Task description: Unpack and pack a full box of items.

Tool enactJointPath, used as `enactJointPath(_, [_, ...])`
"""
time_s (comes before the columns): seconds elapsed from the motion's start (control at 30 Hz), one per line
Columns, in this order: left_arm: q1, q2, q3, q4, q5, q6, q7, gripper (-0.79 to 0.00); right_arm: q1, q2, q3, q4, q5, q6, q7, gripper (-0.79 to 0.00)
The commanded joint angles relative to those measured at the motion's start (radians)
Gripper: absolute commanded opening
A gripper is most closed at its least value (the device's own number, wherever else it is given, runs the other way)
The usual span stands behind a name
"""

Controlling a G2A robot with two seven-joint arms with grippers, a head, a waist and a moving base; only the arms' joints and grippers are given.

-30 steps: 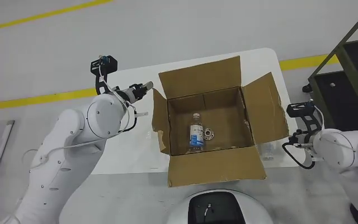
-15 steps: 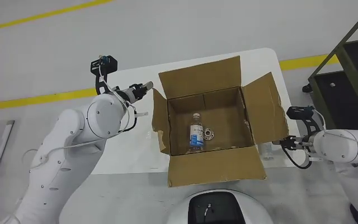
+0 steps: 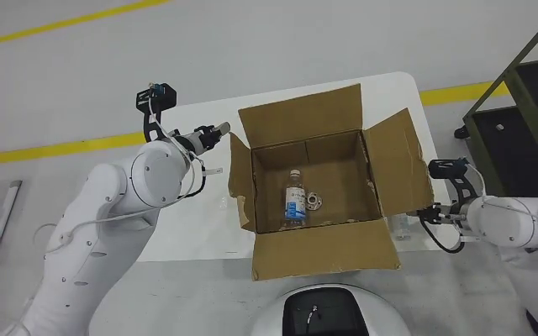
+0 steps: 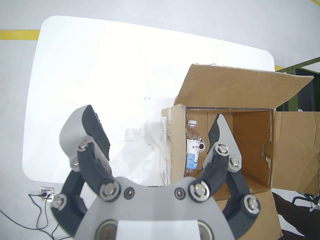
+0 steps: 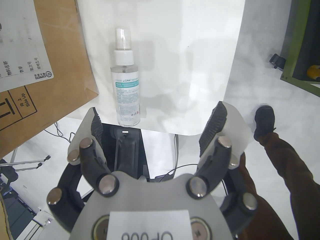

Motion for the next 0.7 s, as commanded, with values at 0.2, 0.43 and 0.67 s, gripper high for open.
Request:
enactJointPath(0.2, [0.0, 0.0, 0.0, 0.0, 0.0, 0.0, 0.0, 0.0, 0.068, -0.01, -0.132, 0.054, -0.054, 0.018, -0.004, -0.265])
enactJointPath(0.43, [0.0, 0.0, 0.0, 0.0, 0.0, 0.0, 0.0, 0.0, 0.114, -0.022, -0.205, 0.121, -0.066, 0.035, -0.03, -0.4])
enactJointPath(0.67, [0.0, 0.0, 0.0, 0.0, 0.0, 0.0, 0.0, 0.0, 0.144, -0.032, -0.253, 0.181, -0.072, 0.04, -0.057, -0.172])
